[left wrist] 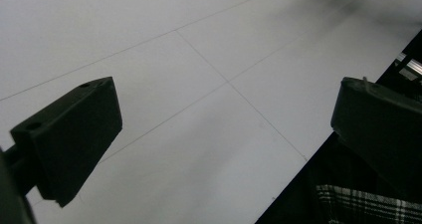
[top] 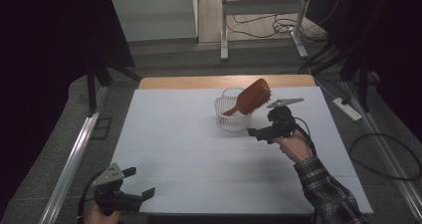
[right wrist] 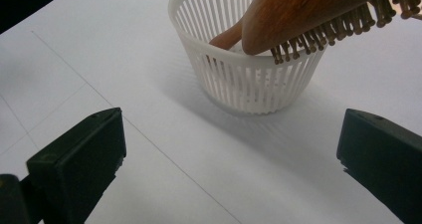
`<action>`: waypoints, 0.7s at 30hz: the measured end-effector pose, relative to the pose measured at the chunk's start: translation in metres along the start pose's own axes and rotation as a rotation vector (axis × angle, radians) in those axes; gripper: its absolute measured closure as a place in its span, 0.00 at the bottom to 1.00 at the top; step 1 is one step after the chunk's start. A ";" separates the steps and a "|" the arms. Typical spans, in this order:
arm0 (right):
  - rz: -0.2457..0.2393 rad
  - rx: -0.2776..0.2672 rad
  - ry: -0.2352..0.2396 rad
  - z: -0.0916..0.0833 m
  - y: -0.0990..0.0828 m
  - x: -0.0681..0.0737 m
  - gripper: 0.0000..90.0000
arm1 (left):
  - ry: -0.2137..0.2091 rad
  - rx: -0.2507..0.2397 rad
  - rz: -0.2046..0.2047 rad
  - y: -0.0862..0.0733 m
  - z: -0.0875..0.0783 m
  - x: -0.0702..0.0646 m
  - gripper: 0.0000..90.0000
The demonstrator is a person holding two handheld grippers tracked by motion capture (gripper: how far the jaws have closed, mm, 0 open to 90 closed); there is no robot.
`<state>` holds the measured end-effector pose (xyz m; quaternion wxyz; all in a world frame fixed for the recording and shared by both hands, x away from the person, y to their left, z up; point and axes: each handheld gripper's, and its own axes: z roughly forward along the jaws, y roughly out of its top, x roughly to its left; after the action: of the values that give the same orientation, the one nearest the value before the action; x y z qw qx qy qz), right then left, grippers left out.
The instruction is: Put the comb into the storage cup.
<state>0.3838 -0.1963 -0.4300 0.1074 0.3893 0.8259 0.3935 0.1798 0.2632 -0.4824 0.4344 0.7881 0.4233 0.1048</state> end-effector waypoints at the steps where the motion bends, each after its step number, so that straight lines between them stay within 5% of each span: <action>1: -0.002 -0.002 -0.001 -0.001 0.000 0.000 0.00 | -0.001 0.001 -0.001 0.000 0.000 0.000 0.00; 21: -0.019 0.013 0.005 -0.011 -0.015 0.003 0.00 | -0.009 0.001 -0.008 0.000 0.000 0.001 0.00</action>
<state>0.3682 -0.2062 -0.4330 0.1064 0.3812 0.8322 0.3883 0.1802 0.2639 -0.4829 0.4364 0.7870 0.4245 0.0994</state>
